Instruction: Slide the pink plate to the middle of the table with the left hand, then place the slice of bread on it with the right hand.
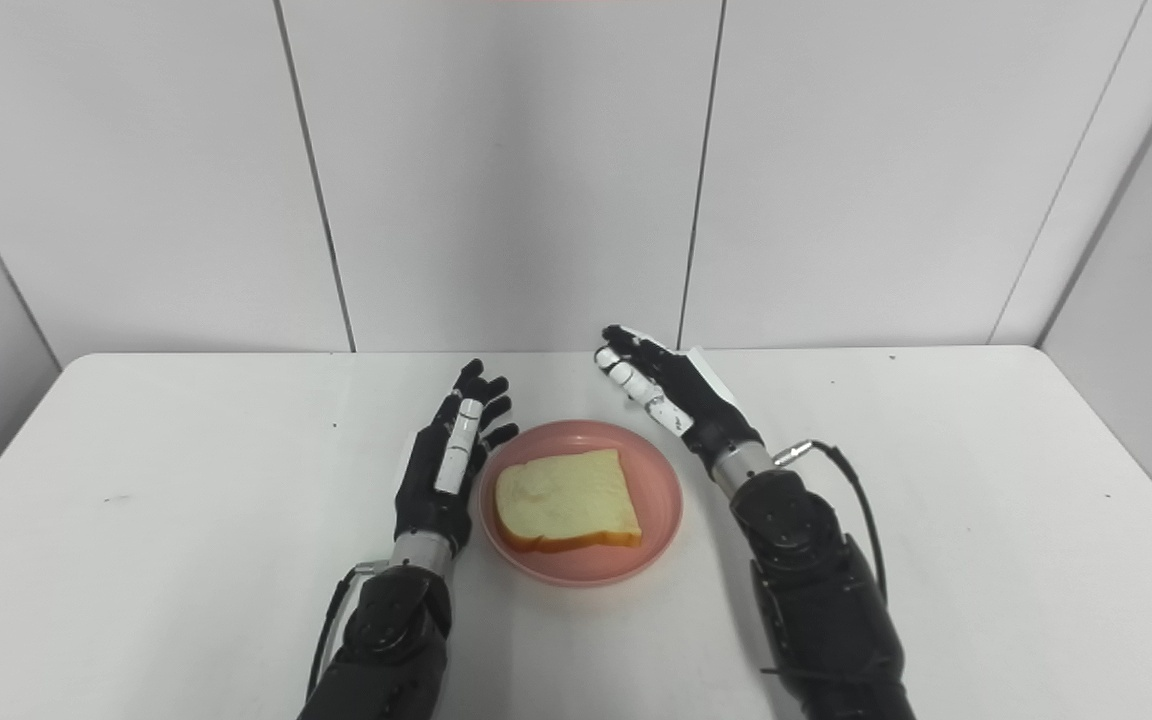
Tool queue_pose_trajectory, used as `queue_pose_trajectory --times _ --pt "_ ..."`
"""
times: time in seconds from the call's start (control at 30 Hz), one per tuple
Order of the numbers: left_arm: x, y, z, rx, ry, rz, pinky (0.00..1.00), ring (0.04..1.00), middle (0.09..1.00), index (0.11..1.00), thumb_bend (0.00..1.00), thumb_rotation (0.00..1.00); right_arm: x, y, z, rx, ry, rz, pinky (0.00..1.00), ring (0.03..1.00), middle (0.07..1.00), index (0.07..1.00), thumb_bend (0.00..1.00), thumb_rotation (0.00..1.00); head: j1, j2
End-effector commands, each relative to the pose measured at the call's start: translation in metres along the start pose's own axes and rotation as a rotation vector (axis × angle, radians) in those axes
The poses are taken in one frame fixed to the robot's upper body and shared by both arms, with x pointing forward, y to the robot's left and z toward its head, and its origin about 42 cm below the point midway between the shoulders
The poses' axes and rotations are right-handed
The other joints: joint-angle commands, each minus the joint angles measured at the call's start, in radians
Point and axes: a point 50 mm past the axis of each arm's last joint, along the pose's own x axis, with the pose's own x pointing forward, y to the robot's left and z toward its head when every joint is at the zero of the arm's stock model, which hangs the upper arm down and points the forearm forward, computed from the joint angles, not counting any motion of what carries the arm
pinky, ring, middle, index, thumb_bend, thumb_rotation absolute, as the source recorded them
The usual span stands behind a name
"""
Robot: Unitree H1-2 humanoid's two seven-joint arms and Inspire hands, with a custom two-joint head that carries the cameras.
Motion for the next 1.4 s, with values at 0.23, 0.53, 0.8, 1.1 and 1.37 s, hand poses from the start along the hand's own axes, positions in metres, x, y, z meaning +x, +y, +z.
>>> queue_pose_trajectory --times 0.23,0.53,0.8,1.1,1.37 --pt "-0.007 0.016 -0.012 0.014 0.036 0.049 0.81 0.879 0.869 0.909 0.82 0.79 -0.003 0.0 -0.011 0.121 -0.08 -0.157 0.84 0.907 0.915 0.919 0.8 1.0 -0.01 -0.003" --pt "-0.009 0.025 -0.012 0.018 0.033 0.053 0.82 0.894 0.875 0.9 0.82 0.81 -0.015 0.011 -0.027 0.14 -0.086 -0.247 0.88 0.902 0.916 0.91 0.77 1.0 -0.041 -0.01" --pt "-0.011 0.031 -0.007 0.031 0.027 0.063 0.82 0.884 0.87 0.902 0.82 0.83 -0.029 0.031 -0.049 0.256 -0.076 -0.336 0.89 0.889 0.918 0.931 0.76 1.0 -0.056 -0.009" --pt "-0.011 0.03 -0.005 0.033 0.025 0.066 0.84 0.907 0.896 0.909 0.85 0.84 -0.033 0.044 -0.058 0.354 -0.076 -0.339 0.89 0.88 0.916 0.935 0.81 1.0 -0.051 -0.006" --pt "-0.012 0.025 -0.004 0.03 0.008 0.072 0.95 0.961 0.955 0.925 0.85 0.82 -0.033 0.042 -0.058 0.377 -0.068 -0.332 0.89 0.875 0.913 0.926 0.79 1.0 -0.051 -0.006"
